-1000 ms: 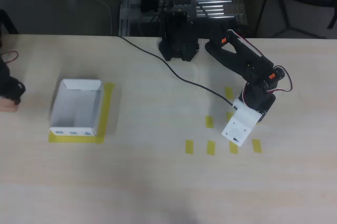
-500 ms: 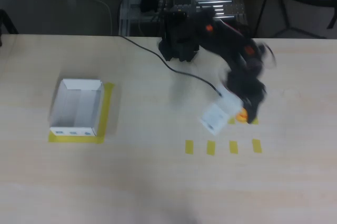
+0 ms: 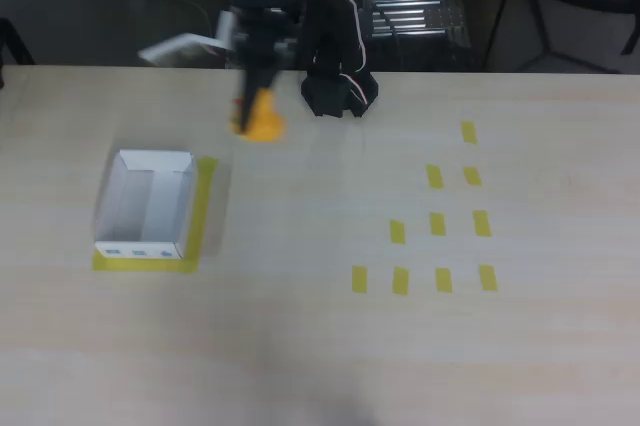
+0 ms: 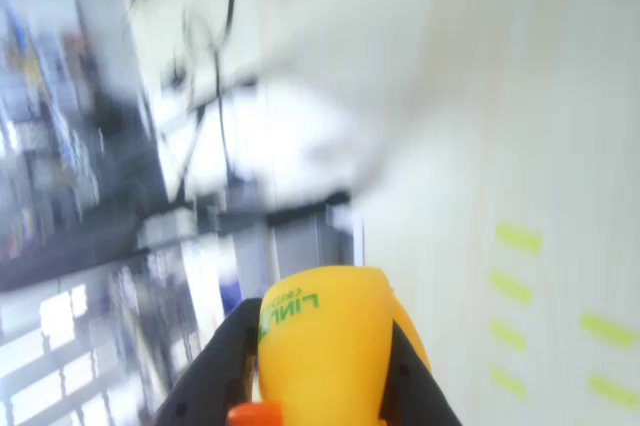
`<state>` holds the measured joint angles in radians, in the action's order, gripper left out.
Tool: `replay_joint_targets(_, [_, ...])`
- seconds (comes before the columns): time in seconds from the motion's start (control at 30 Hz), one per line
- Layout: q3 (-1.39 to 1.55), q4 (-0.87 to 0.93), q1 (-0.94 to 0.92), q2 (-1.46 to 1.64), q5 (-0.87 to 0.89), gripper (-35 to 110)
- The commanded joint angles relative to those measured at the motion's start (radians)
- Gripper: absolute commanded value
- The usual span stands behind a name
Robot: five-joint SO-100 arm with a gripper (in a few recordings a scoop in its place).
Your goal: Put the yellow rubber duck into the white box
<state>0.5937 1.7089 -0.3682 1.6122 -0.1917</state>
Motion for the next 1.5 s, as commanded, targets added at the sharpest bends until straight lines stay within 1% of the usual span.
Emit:
replay_joint_targets(0.0, [0.005,-0.031,-0.265,-0.044,-0.064,0])
replay_joint_targets(0.3, [-0.003,-0.235,-0.471,-0.362,-0.147,0])
replay_joint_targets(0.43, [-0.06,-0.258,-0.512,-0.494,-0.196,0])
replay_joint_targets(0.53, [-0.021,-0.319,-0.523,-0.543,-0.221,0])
replay_joint_targets(0.83, [0.25,-0.529,-0.537,-0.563,-0.324,0])
replay_joint_targets(1.3, [0.532,-0.657,-0.528,-0.522,-0.453,0])
replay_joint_targets(1.47, [0.575,-0.669,-0.518,-0.503,-0.477,7])
